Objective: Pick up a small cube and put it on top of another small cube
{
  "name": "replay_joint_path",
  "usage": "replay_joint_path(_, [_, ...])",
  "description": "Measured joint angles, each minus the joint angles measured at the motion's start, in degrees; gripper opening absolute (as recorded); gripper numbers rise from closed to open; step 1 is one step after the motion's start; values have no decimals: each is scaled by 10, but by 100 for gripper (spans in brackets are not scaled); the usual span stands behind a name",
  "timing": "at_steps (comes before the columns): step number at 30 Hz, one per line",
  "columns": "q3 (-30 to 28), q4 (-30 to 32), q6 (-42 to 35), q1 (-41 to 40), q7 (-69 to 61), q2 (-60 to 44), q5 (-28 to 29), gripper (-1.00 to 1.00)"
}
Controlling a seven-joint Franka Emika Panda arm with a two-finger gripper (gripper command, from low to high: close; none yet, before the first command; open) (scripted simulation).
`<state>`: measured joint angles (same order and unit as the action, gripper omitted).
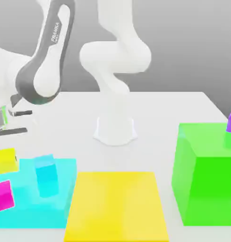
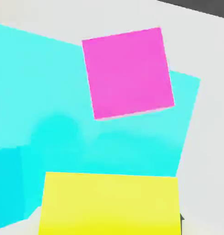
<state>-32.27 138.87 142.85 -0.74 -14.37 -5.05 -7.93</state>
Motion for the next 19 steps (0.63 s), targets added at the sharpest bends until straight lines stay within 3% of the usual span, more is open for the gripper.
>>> replay_joint_path(4, [-1, -60, -60, 8, 19, -1, 30, -100])
replay_joint_path(8, [16, -56, -3, -9, -21, -62, -19, -100])
replay_joint_path(9, [20, -54, 9, -13, -28, -74, -29, 100])
replay_joint_path(15, [22, -53, 15, -14, -31, -79, -34, 100])
replay_joint_path(19, [8, -62, -38, -4, 3, -26, 16, 100])
